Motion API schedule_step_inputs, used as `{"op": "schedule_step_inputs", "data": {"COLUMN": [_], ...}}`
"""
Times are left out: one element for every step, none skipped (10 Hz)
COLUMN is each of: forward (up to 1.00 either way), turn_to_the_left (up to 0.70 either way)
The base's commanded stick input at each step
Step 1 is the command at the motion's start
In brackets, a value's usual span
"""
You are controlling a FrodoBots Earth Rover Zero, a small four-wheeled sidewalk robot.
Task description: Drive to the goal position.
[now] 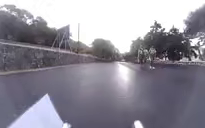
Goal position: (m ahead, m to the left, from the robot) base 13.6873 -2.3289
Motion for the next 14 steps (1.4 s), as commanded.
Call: {"op": "schedule_step_inputs", "data": {"forward": [0.5,0.5,0.5,0.5,0.5,0.5,0.5,0.5,0.5,0.5,0.5,0.5,0.5,0.5], "turn_to_the_left": [0.0,0.0,0.0,0.0,0.0,0.0,0.0,0.0,0.0,0.0,0.0,0.0,0.0,0.0]}}
